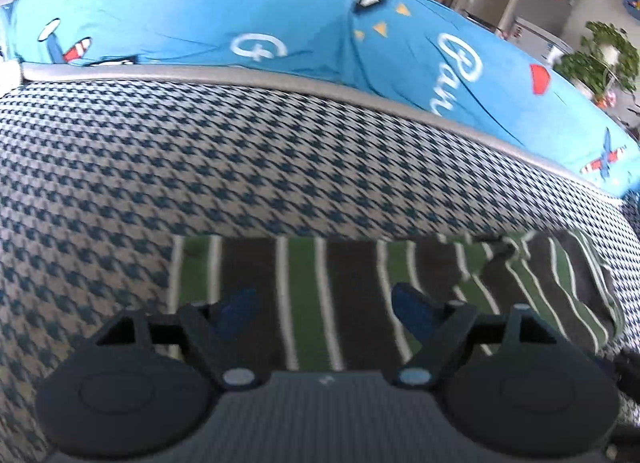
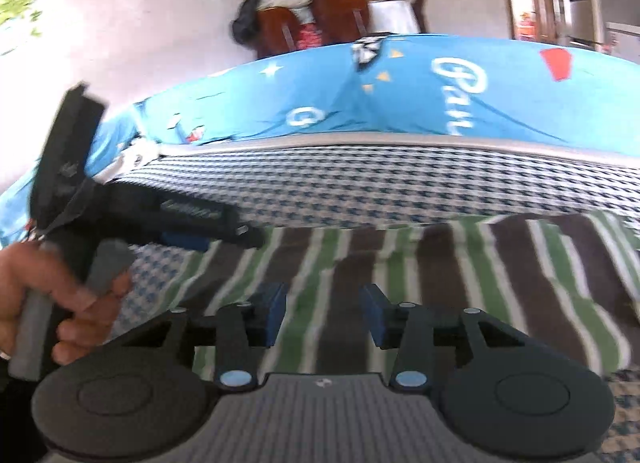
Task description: Fold clothes
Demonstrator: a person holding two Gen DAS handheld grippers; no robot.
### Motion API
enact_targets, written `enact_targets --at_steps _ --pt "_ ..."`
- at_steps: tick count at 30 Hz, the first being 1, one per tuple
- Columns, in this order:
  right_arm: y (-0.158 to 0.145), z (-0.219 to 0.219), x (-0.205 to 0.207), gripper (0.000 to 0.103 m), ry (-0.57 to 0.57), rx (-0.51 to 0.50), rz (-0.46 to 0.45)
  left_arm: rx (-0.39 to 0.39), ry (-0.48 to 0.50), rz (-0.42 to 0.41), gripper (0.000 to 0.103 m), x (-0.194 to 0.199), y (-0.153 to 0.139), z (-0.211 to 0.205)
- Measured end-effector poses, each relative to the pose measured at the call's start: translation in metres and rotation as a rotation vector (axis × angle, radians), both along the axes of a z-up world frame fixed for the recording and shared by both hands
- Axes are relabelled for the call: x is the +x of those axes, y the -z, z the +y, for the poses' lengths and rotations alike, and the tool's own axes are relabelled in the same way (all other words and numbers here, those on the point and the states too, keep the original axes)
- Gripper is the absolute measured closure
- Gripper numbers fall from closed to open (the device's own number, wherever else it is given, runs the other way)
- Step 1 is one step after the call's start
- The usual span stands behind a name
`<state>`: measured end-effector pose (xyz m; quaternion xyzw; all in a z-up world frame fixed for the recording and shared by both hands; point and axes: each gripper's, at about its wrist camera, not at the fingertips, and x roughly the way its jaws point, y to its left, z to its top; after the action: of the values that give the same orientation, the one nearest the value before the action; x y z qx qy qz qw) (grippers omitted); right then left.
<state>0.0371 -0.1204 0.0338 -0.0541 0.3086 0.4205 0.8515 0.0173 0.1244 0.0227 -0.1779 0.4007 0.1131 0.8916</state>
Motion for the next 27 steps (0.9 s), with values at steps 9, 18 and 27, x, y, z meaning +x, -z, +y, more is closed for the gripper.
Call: enact_targets --at_steps 9,18,27 --pt "-0.011 -0.05 0.063 0.059 0.164 -0.042 -0.004 0.0 0.085 0.023 0.015 0.01 0.011 -0.032" --pt "-0.013 -0.122 0.093 0.059 0.329 -0.135 0.025 0.024 0.155 0.038 0.015 0.012 0.017 -0.058" --pt "0.001 -0.136 0.107 0.059 0.339 -0.175 0.069 0.053 0.195 0.036 0.009 0.016 0.021 -0.079"
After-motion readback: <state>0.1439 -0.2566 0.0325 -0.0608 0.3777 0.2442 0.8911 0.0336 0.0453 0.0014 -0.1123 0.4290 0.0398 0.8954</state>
